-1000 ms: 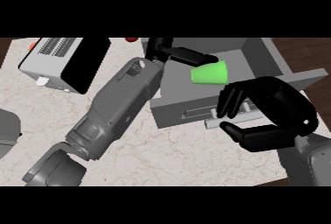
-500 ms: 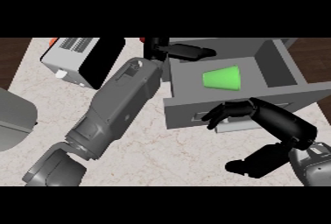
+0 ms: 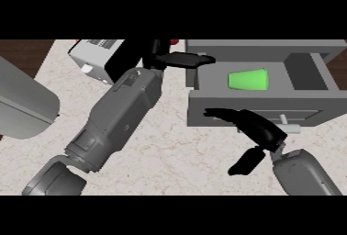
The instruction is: Pick up the cup, place it into the drawer and close the drawer
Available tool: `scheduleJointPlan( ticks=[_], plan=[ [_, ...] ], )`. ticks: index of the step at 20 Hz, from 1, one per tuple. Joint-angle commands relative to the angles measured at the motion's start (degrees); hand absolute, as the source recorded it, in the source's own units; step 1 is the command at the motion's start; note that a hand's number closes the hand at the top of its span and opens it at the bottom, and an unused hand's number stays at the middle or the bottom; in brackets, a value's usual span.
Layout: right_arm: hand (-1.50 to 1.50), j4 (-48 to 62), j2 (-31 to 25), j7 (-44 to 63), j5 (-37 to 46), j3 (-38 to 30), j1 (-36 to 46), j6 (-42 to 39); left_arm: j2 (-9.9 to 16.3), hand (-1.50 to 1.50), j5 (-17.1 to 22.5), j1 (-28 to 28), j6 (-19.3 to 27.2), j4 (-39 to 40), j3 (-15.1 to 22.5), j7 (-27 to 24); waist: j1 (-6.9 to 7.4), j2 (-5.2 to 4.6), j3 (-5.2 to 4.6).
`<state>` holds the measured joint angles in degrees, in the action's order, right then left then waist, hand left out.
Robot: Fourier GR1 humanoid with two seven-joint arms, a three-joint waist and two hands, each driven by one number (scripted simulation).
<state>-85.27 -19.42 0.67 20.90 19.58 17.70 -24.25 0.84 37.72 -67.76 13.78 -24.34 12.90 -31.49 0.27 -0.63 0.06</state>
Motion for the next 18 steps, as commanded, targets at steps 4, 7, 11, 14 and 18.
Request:
scheduleJointPlan(
  ticks=[4,7,11,14,18],
  plan=[
    [1.5,25.6,3.3,-10.2,10.1,2.7,7.7,6.4,2.6,-1.5,0.0,6.6,-2.3,-4.0,-0.9,-1.9,2.74,0.0,0.05],
    [1.5,36.0,4.1,-13.3,9.9,-1.7,13.9,9.4,3.8,-1.5,0.6,9.5,-4.4,-8.0,-0.8,-0.9,4.42,0.01,0.09],
    [1.5,44.3,4.0,-20.6,8.1,-6.6,19.2,12.8,5.8,-1.5,1.0,11.4,-6.7,-10.6,-0.5,1.4,6.14,-0.54,0.22],
    [1.5,49.0,1.0,-21.4,6.2,-11.4,25.9,12.5,6.4,-1.5,0.9,12.7,-7.3,-13.0,0.2,2.2,7.33,-0.6,0.23],
    [1.5,54.4,-0.4,-23.8,5.1,-15.5,30.4,16.4,8.6,-1.5,0.8,16.4,-10.3,-13.6,0.3,1.1,8.39,-1.47,0.27]
  ],
)
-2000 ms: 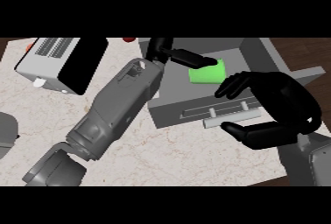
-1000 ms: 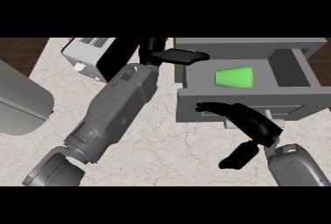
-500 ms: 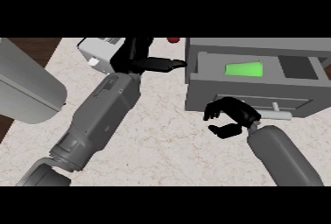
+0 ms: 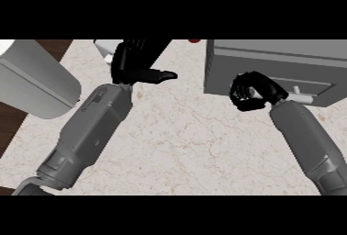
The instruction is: Pick up the cup, place it into the drawer and close the drawer
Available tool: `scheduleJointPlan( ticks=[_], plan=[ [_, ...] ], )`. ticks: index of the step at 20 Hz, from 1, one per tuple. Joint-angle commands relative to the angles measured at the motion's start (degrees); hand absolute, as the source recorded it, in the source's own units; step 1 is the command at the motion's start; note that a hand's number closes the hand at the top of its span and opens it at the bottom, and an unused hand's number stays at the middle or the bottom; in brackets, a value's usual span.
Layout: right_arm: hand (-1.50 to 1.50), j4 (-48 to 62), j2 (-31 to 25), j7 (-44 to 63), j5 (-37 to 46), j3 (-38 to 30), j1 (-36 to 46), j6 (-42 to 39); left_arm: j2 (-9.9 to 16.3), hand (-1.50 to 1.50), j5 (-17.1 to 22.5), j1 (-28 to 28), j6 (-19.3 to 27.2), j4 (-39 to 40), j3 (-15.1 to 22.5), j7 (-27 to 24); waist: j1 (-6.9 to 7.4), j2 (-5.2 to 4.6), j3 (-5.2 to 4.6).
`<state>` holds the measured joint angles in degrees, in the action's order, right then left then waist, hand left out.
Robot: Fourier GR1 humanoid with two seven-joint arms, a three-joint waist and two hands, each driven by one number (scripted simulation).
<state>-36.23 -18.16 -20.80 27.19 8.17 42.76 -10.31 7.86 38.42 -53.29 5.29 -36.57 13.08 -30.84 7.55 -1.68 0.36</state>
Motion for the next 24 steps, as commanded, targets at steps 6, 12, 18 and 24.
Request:
scheduleJointPlan(
  ticks=[6,12,18,24],
  plan=[
    [1.5,8.0,-4.6,-0.6,-3.7,-8.0,9.5,2.2,2.9,-1.5,0.0,3.4,-3.4,-3.5,1.1,2.5,3.15,-0.74,0.01],
    [1.5,6.8,-7.5,0.2,-6.0,-9.5,10.8,-1.8,3.2,-1.5,0.5,4.4,-5.2,-5.1,1.1,2.5,4.38,-0.95,-0.07],
    [1.5,4.7,-8.8,0.7,-8.3,-10.6,11.1,-5.2,3.3,-1.5,0.1,5.7,-5.7,-5.7,1.8,2.6,5.21,-0.98,-0.13],
    [1.5,3.6,-10.6,1.0,-9.5,-11.0,9.5,-8.0,4.4,-1.5,0.6,6.7,-7.4,-6.3,1.4,2.5,5.36,-1.47,-0.2]
  ],
)
